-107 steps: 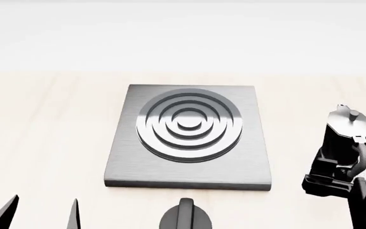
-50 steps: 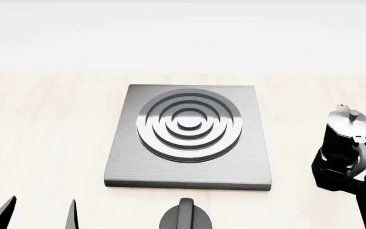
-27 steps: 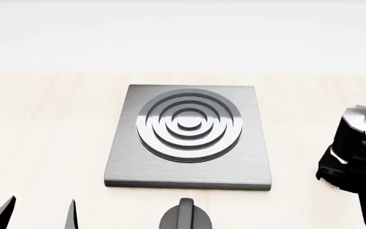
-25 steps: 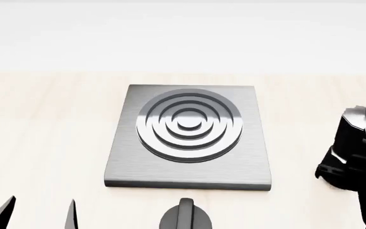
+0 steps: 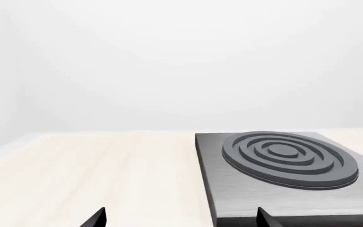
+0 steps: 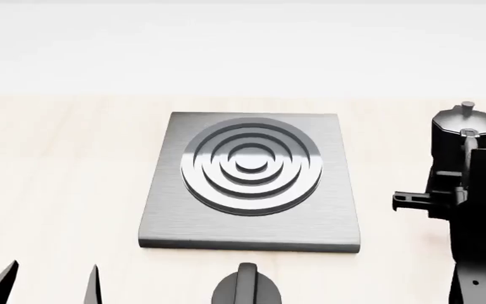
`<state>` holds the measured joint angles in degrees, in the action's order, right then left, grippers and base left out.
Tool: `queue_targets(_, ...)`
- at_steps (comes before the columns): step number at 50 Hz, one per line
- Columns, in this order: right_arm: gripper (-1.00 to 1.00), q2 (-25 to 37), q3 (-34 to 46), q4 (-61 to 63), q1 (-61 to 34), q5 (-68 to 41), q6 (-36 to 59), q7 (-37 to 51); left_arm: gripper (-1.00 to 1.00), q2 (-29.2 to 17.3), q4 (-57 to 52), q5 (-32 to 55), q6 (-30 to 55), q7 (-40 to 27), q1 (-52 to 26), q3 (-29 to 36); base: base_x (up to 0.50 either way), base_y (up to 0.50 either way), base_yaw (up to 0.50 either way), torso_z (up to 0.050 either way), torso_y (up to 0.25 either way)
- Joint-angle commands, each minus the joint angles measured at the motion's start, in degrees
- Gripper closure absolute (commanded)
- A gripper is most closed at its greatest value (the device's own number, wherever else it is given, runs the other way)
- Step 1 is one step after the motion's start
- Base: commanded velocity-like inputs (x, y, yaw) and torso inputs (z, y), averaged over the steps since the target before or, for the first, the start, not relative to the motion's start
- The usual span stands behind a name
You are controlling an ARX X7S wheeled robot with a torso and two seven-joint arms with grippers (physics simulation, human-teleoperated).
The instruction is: Put the moka pot on the stove.
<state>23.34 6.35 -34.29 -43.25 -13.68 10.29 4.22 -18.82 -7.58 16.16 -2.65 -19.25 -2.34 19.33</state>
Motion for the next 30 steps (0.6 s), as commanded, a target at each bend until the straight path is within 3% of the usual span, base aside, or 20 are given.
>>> queue_targets(1,1.00,-2.6,1.7,-6.4,-2.9,6.1,-9.5,1.0,-1.00,0.8,-1.0,0.9,1.3,1.1,0.6,-1.3,0.00,0.00,0.00,0.000,0.000)
queue_targets(14,1.00,-8.0,5.5,-39.5,-15.4,12.8,-37.4,6.1,-1.00,2.0,5.8,0.1,-3.9,2.6,-0.4,-1.0,0.00,0.00,0.00,0.000,0.001)
queue_targets(20,1.00,-9.4,6.1,-40.7,-15.7,13.5,-38.9,6.3,-1.00,2.6,8.9,-0.3,-6.7,3.3,-0.6,-0.9,0.00,0.00,0.00,0.000,0.002)
queue_targets(24,1.00,-10.3,6.3,-40.7,-15.9,13.7,-38.8,6.5,-1.00,0.8,0.8,1.1,-0.3,1.3,0.3,-1.1,0.00,0.00,0.00,0.000,0.003)
queue_targets(30,1.00,-12.1,7.0,-40.7,-16.9,14.0,-38.3,6.0,-1.00,0.2,-1.5,1.6,1.3,0.6,0.7,-1.2,0.00,0.00,0.00,0.000,0.000)
